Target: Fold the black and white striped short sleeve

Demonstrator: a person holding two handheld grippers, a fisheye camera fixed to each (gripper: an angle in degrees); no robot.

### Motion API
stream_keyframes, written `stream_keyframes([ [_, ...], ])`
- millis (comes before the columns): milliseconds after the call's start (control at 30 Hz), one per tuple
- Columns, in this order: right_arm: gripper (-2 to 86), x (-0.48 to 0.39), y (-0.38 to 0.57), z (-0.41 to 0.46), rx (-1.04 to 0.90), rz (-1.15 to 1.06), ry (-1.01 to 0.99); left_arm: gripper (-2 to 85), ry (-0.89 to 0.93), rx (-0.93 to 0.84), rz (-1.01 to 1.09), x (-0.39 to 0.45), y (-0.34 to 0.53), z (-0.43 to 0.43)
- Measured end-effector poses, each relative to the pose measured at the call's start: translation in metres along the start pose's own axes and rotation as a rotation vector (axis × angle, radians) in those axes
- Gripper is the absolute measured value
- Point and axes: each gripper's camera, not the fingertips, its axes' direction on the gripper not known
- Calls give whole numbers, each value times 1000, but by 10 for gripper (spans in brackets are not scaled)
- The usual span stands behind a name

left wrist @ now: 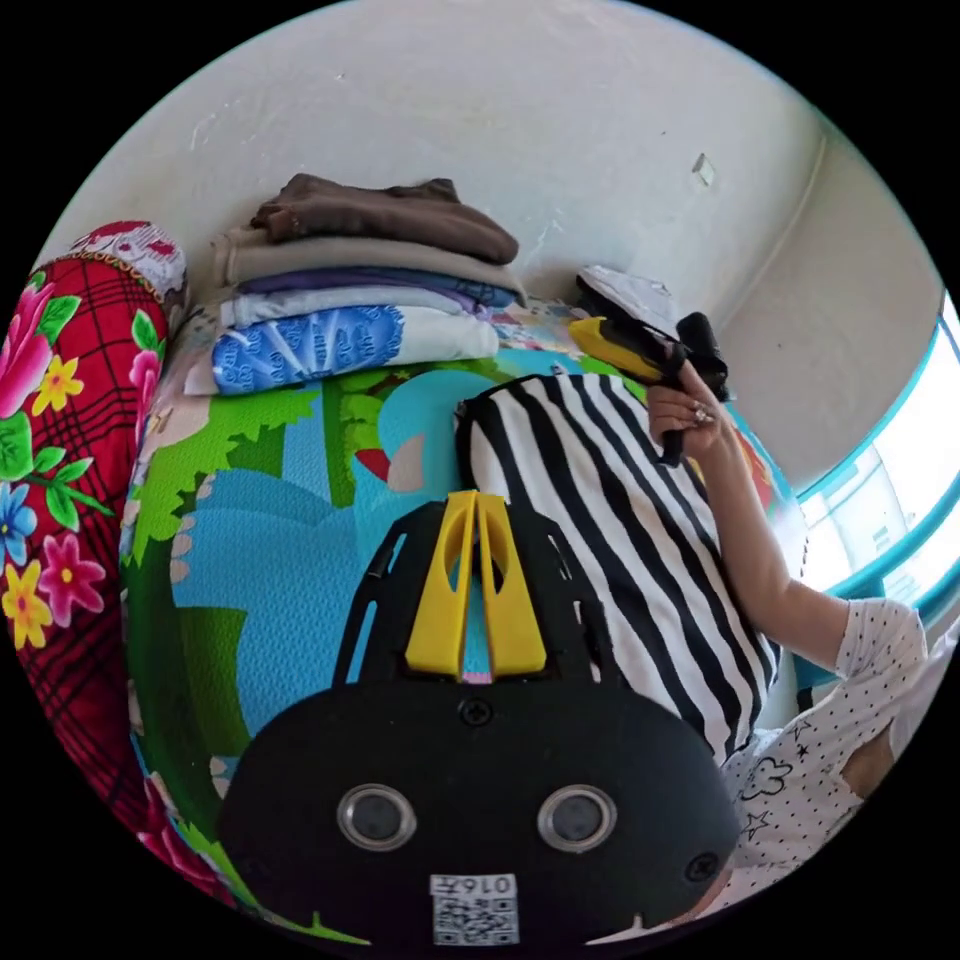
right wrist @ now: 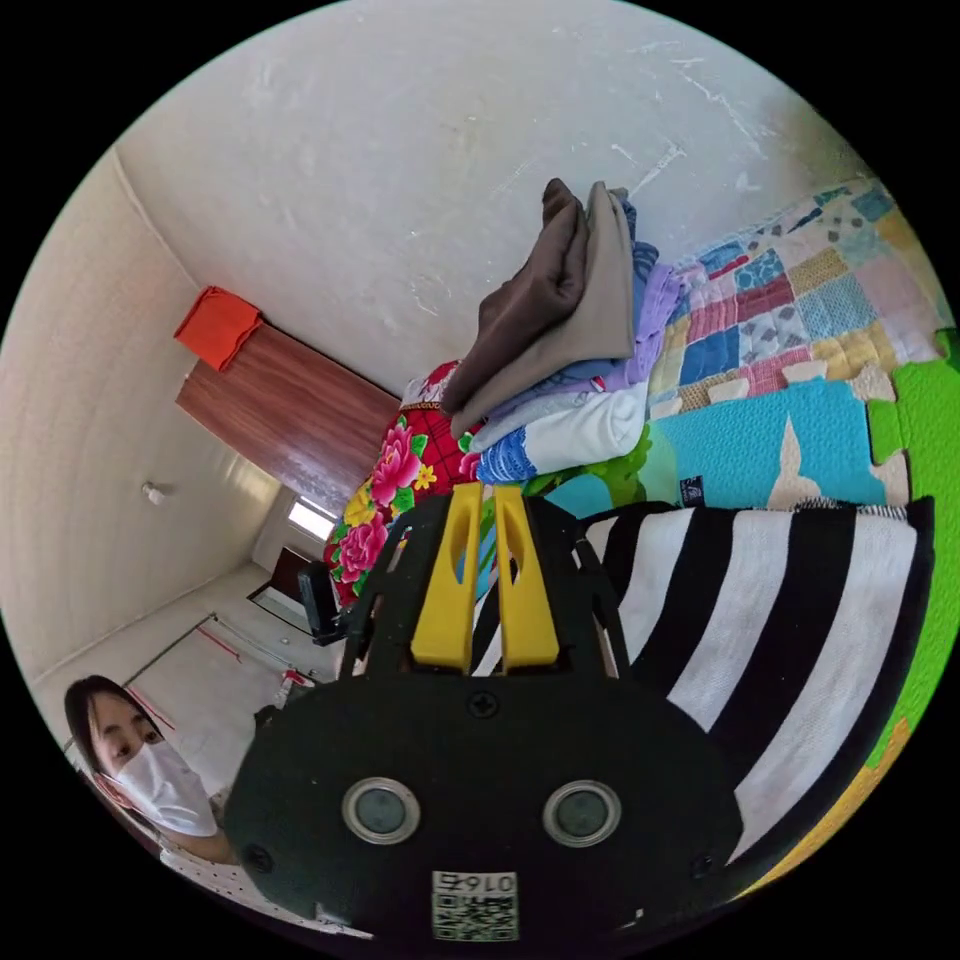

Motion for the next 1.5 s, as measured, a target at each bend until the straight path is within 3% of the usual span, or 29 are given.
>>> stream_keyframes([
  [133,5,-33,33,28,-120,-113,225,-10,0,-54,95,31,-4,14],
  [267,0,-49,80,105,-403,-213,507,-10,-278,-219,83,50,-2,43],
  [333,-3,-51,103,126,-410,-221,676,-10,-291,-222,97,57,2,43],
  [400,-3,-71,120,116,-299,-244,703,-10,-293,-224,116,64,8,40],
  [500,-3,-155,156,45,48,-357,717,-10,-255,-212,97,66,18,34],
  [667,-2,-329,306,-126,772,-691,598,-10,-191,-189,31,69,36,22],
  [733,-1,-357,341,-161,861,-689,649,-10,-202,-187,38,78,43,17],
  [800,3,-373,366,-183,773,-678,681,-10,-262,-154,17,95,51,2],
  [833,6,-377,387,-189,635,-716,671,-10,-310,-98,-13,102,53,-11],
  [867,10,-374,416,-190,490,-777,636,-10,-388,75,-74,119,62,-46],
  [900,13,-371,434,-190,429,-811,620,-9,-379,244,-87,141,75,-86],
  [1000,61,-332,537,-188,318,-815,665,-9,-181,419,16,195,105,-162],
  [1167,125,-260,722,-154,110,-941,918,0,93,388,307,302,206,-207],
  [1233,123,-245,770,-148,133,-897,946,17,148,352,376,340,261,-203],
  [1333,102,-218,821,-166,247,-627,762,48,198,335,336,380,349,-189],
  [1500,98,-156,855,-179,114,-360,596,67,289,373,170,409,465,-168],
])
